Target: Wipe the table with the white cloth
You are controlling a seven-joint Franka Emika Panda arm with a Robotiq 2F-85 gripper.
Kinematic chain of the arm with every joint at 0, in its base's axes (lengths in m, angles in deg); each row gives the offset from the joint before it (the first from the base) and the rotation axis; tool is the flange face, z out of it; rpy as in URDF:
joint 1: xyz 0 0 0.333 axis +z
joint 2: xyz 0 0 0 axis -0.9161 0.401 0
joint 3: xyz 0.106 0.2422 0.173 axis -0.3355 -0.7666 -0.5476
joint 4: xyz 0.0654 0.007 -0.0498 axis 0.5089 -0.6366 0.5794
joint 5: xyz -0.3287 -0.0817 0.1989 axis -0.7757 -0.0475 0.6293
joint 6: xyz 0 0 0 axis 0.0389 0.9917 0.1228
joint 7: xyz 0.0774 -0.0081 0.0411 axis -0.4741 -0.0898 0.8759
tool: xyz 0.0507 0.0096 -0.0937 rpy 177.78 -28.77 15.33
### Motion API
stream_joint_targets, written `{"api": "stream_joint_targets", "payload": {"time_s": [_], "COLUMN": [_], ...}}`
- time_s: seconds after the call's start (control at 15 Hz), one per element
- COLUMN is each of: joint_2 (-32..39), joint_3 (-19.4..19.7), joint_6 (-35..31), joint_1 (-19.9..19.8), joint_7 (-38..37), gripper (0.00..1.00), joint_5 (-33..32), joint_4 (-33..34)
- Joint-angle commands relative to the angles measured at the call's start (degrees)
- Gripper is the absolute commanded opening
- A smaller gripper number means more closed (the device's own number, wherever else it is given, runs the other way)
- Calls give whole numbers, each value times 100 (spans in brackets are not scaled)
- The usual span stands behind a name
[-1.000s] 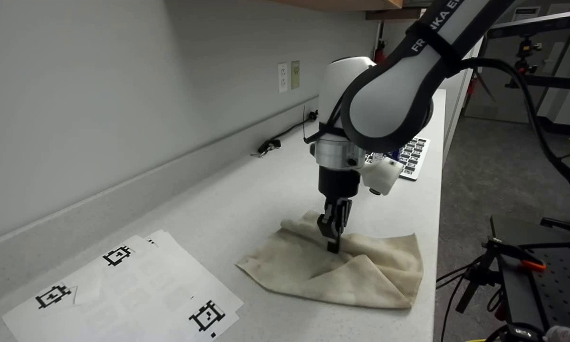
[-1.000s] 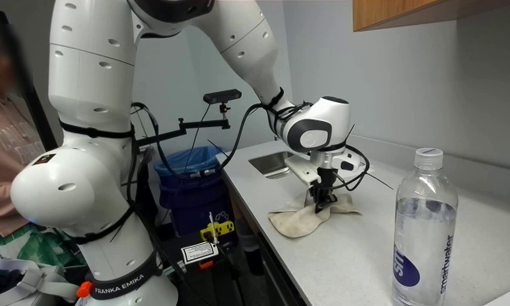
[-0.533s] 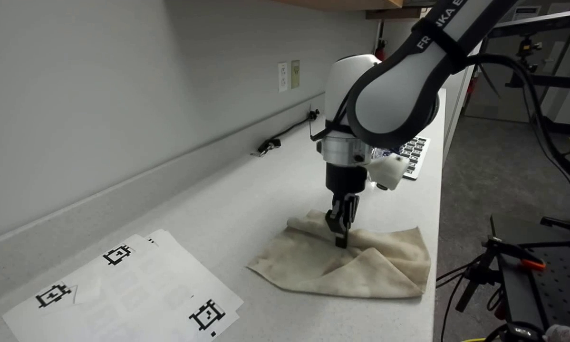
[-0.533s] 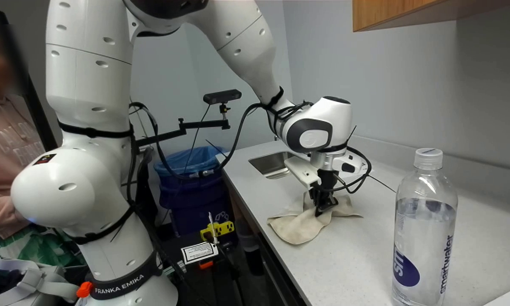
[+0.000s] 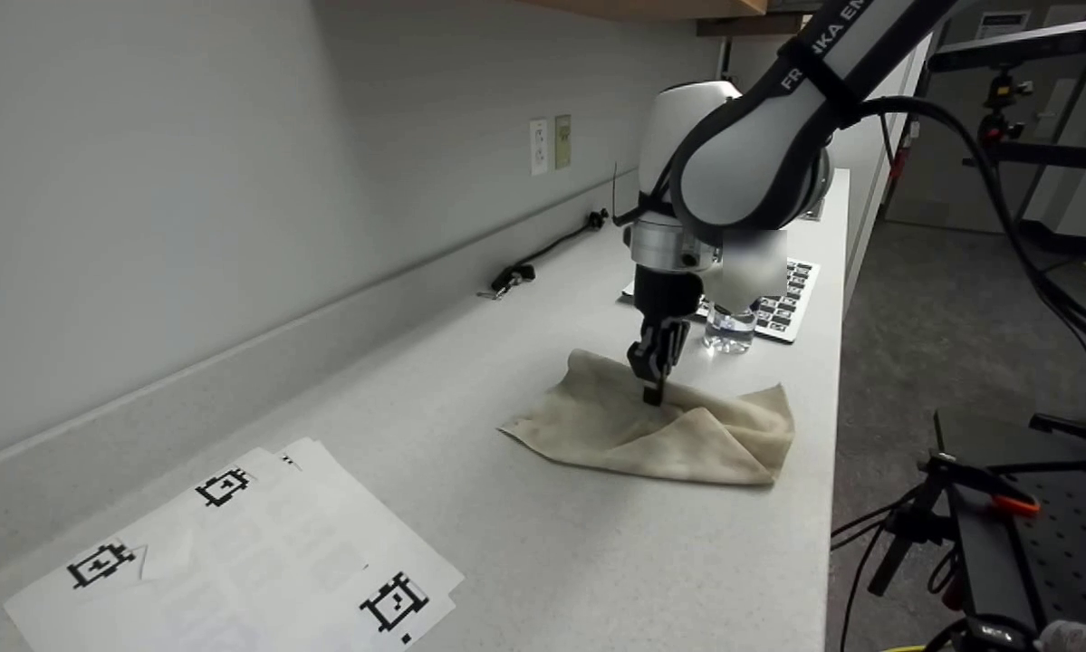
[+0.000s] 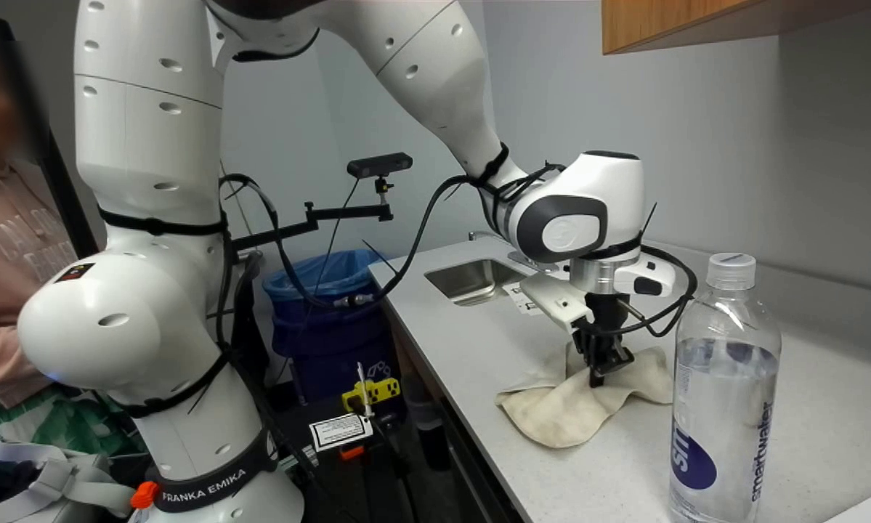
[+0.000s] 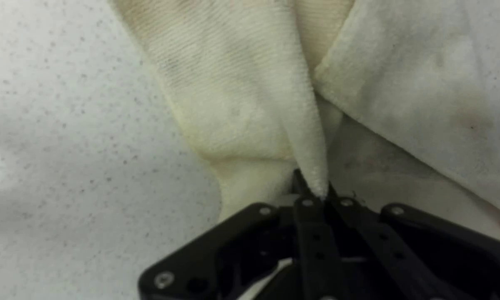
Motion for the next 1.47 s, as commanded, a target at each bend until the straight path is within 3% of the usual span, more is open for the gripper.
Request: {"api": "stream_joint_targets", "payload": {"time_s": [0.0, 0.6, 0.67, 0.8, 1.33, 1.4], "joint_2": [27, 155, 150, 158, 80, 55], "joint_3": [34, -132, -150, -169, -187, -187], "joint_6": [-223, -584, -564, -543, -496, -485], "joint_1": [26, 62, 62, 61, 62, 64], "joint_7": [-63, -59, -44, -36, 2, -6], "gripper": [1, 1, 29, 35, 96, 100], "joint_5": [-176, -111, -108, -113, -157, -156], "joint_4": [244, 797, 827, 869, 851, 840]}}
